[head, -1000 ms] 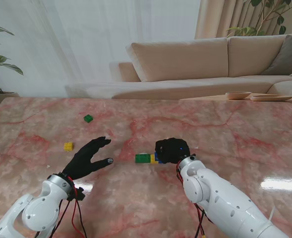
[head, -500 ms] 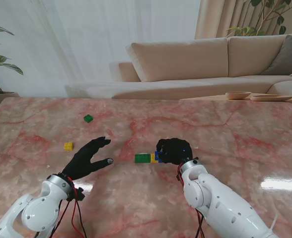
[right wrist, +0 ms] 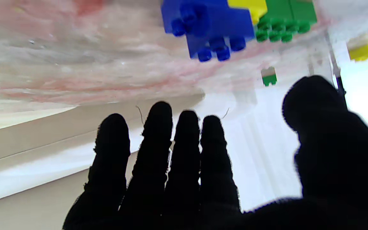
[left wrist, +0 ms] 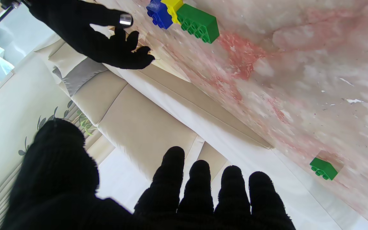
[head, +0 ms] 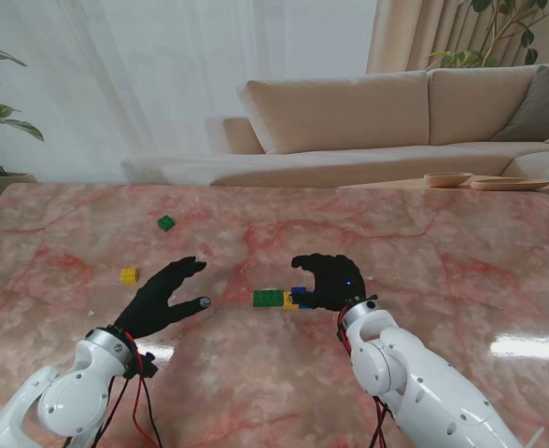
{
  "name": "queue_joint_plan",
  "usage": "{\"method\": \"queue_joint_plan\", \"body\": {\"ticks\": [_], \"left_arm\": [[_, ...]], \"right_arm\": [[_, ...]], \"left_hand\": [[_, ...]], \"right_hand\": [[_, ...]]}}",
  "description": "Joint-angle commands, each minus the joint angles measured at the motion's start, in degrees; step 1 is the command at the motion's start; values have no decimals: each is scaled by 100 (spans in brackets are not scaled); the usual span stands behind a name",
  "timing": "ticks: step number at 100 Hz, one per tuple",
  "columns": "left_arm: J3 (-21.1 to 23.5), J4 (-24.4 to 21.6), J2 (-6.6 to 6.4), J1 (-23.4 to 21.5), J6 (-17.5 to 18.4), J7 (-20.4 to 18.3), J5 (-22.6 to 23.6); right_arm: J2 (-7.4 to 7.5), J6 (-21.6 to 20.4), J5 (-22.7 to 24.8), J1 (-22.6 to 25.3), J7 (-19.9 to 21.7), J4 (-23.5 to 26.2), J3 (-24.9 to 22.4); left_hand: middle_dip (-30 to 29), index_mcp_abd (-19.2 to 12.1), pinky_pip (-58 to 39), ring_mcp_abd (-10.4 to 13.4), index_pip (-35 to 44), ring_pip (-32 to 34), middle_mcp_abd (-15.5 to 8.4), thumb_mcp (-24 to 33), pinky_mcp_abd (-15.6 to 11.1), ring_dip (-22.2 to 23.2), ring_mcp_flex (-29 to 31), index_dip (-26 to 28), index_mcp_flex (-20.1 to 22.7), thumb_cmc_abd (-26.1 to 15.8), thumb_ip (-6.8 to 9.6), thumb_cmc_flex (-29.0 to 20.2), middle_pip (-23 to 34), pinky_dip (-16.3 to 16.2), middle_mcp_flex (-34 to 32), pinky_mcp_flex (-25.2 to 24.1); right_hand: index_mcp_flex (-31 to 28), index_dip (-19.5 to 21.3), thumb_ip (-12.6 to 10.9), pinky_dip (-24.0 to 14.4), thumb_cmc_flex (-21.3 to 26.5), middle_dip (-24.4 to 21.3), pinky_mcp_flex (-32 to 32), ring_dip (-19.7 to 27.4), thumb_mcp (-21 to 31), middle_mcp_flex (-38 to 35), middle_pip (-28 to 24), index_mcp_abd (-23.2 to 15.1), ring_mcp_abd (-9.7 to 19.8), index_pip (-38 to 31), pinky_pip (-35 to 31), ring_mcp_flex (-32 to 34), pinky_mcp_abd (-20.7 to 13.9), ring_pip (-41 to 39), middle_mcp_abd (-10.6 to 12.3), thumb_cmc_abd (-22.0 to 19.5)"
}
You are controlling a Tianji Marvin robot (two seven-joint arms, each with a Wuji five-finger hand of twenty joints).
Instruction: Build a two-level staggered structure with toy bricks
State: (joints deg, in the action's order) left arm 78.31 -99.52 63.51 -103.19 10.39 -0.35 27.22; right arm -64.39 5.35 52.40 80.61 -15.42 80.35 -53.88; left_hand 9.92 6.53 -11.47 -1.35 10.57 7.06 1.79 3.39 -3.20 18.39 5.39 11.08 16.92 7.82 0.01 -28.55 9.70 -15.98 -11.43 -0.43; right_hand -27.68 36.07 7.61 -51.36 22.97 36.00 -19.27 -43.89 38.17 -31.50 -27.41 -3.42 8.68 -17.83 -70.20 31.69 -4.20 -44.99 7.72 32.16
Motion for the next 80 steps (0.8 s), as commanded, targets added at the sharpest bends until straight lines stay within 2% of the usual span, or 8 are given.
{"method": "queue_joint_plan", "body": {"ticks": [1,7,17,52,67,80], "left_arm": [[7,-31,-5,-38,-29,-3,23],[17,-41,-8,-32,-31,-15,30],[29,-47,-13,-13,-31,-35,44],[124,-32,-61,114,-42,-286,65],[162,-24,-83,186,-63,-405,73],[199,-22,-98,217,-76,-482,76]], "right_arm": [[86,-15,-33,-45,135,-119,7],[114,-23,-29,-110,281,-187,34],[115,-53,-103,-282,350,-429,164],[88,-239,-402,-821,458,-1205,675],[56,-373,-487,-1054,368,-1530,906],[-2,-416,-560,-1173,170,-1731,1051]], "left_hand": [[62,-91,-4,297,16,-158,-87,69,-162,-87,-38,23,113,-151,71,-27,81,-14,43,-45],[60,-91,-3,294,13,-161,-92,69,-162,-88,-42,22,108,-152,70,-25,78,-11,46,-47],[60,-92,-2,294,14,-160,-92,70,-150,-87,-39,22,111,-149,71,-25,79,-9,44,-51],[60,-96,12,306,22,-161,-96,81,-151,-87,-35,25,105,-146,73,-24,79,-7,44,-58],[58,-100,17,303,27,-163,-100,84,-149,-88,-37,26,97,-139,72,-19,75,-10,44,-59],[57,-106,19,303,33,-163,-103,88,-142,-86,-38,27,95,-141,72,-10,74,-14,44,-59]], "right_hand": [[445,-104,-355,-184,-339,-96,379,151,-282,705,118,252,43,284,290,-596,-198,120,-156,136],[768,-130,-404,-213,-495,-110,533,222,-247,1174,74,421,51,480,486,-944,-236,135,-232,260],[889,-64,-425,-254,-559,-101,530,277,-179,1303,-52,521,43,487,515,-998,-229,127,-272,289],[539,409,-352,-298,-333,-18,226,383,-262,724,-391,367,33,-43,479,-504,-102,151,-159,277],[380,494,-344,-298,-226,34,107,351,-279,507,-480,255,97,-137,440,-326,-91,69,-67,276],[96,707,-328,-304,-35,137,-85,307,-328,125,-617,12,151,-380,315,-68,-97,-36,85,267]]}}
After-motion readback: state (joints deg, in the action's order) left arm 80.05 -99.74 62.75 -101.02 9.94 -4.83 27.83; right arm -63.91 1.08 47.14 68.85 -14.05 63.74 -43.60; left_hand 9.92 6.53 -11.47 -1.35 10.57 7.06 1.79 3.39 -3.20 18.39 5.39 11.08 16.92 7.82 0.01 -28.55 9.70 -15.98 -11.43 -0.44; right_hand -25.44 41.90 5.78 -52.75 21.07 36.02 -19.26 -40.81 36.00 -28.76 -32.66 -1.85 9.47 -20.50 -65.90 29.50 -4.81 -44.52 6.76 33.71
